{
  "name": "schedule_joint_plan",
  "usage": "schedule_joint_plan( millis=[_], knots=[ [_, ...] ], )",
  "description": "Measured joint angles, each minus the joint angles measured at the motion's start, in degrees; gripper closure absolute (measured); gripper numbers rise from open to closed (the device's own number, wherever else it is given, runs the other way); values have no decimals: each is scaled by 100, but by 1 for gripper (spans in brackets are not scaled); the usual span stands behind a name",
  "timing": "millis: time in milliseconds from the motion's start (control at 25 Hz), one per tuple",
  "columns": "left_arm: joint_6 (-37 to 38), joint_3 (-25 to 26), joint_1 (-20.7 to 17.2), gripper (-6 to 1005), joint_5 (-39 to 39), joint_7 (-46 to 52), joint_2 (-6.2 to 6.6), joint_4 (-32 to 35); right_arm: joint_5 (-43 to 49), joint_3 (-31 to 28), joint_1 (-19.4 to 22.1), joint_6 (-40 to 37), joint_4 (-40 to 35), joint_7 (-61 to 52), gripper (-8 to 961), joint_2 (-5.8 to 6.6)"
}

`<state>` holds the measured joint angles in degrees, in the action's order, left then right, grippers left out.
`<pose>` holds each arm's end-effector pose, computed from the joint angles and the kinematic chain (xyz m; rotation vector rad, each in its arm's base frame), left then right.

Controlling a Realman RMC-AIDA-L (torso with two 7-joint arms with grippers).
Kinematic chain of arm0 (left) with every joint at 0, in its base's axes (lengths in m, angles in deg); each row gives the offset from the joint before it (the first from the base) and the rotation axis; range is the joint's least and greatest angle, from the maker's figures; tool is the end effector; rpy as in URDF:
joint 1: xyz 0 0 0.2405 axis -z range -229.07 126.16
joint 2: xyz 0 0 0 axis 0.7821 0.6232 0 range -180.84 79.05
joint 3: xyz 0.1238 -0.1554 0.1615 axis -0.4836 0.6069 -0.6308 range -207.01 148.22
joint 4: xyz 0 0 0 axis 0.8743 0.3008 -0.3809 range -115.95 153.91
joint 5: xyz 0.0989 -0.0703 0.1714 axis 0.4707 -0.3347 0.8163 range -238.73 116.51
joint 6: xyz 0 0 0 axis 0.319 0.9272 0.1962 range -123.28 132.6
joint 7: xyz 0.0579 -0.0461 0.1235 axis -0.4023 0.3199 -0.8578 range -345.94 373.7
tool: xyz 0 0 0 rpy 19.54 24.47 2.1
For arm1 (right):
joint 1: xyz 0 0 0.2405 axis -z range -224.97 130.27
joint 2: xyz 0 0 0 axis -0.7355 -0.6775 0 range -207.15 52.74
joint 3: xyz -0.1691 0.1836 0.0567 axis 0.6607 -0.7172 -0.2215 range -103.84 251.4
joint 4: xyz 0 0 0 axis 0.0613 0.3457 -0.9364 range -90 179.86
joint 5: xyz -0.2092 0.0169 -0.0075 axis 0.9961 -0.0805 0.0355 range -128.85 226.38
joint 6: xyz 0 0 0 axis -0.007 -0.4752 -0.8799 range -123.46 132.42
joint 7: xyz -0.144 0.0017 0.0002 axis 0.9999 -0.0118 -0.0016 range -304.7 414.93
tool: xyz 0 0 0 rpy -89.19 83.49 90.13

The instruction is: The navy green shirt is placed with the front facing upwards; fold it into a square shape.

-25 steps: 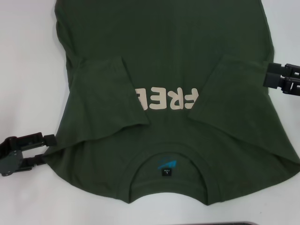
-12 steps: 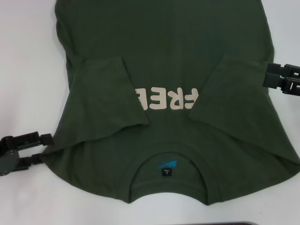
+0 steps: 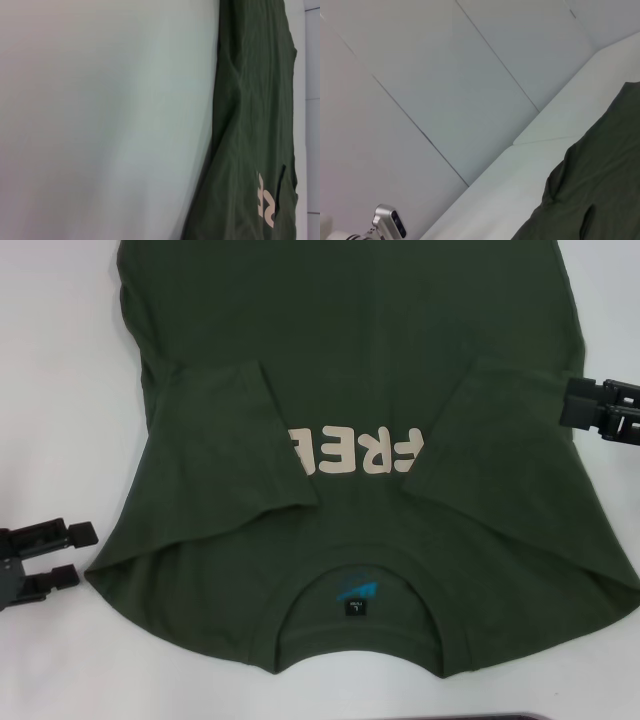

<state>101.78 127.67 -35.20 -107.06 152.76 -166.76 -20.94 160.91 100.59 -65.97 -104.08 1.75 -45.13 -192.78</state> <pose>-0.3734 0.2264 0.0397 -1.8295 -2.3324 -0.6363 0.3084 0.2586 0.0719 -2.5113 1.1870 1.0201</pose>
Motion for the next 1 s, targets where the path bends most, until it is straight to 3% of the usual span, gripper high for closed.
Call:
schedule_joint_plan(
  millis=[1000],
  knots=[
    [-47,-52,56,158,16,255,-47,72,9,0,-9,11,13,-16,67,35]
  ],
)
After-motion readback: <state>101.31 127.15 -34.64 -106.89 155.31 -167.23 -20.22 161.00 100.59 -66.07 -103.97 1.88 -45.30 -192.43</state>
